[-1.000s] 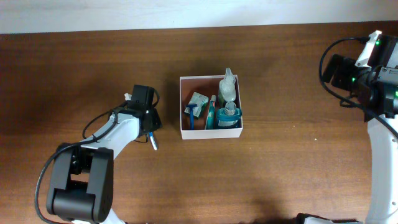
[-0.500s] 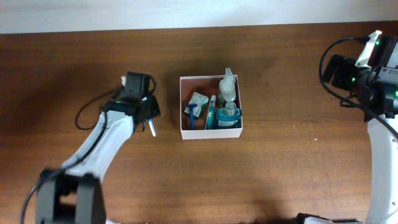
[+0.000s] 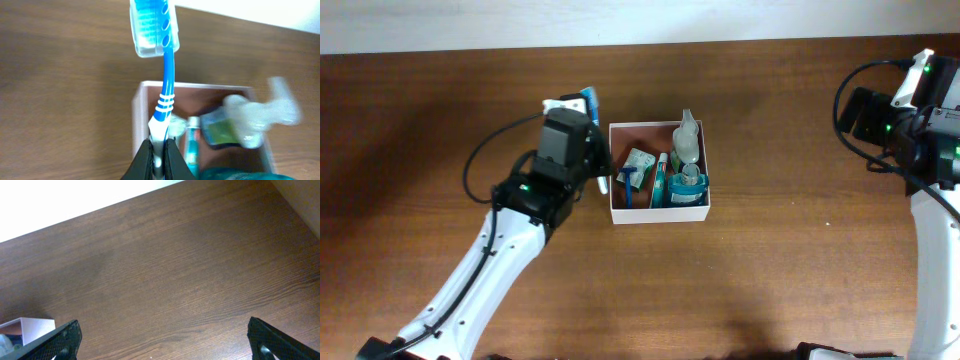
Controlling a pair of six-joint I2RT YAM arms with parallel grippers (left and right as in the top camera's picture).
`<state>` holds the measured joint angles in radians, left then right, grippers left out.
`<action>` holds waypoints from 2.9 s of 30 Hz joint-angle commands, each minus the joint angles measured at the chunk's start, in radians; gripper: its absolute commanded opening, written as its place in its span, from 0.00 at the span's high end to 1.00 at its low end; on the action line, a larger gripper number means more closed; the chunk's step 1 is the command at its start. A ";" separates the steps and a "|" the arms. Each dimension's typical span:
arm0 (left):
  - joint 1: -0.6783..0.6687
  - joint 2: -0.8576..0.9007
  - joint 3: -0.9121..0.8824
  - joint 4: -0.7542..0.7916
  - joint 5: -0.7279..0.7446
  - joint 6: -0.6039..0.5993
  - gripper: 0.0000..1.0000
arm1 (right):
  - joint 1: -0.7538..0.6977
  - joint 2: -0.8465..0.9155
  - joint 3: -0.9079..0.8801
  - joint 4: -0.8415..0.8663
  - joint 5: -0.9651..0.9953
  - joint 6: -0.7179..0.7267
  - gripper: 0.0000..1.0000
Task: Pack container
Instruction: 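Carry the toothbrush right and lower it into the pink box, then release the toothbrush and retract the left gripper left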
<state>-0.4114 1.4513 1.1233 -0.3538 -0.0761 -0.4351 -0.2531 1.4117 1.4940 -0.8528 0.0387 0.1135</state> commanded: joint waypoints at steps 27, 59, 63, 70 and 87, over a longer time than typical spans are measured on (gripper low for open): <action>-0.137 0.210 0.013 0.070 0.003 -0.009 0.98 | -0.003 0.004 0.002 0.003 -0.005 0.008 0.01; 0.381 -0.008 0.052 -0.174 -0.097 0.006 0.07 | -0.003 0.004 0.002 0.003 -0.005 0.008 0.01; 0.382 -0.008 0.052 -0.201 -0.097 0.006 0.01 | -0.003 0.004 0.002 0.003 -0.005 0.008 0.01; 0.382 -0.008 0.052 -0.208 -0.097 0.006 0.01 | -0.003 0.004 0.002 0.003 -0.005 0.008 0.01; 0.382 -0.008 0.052 -0.209 -0.097 0.006 0.01 | -0.003 0.004 0.002 0.003 -0.005 0.008 0.01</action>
<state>-0.0311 1.4548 1.1652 -0.5617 -0.1764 -0.4377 -0.2531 1.4117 1.4940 -0.8528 0.0387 0.1127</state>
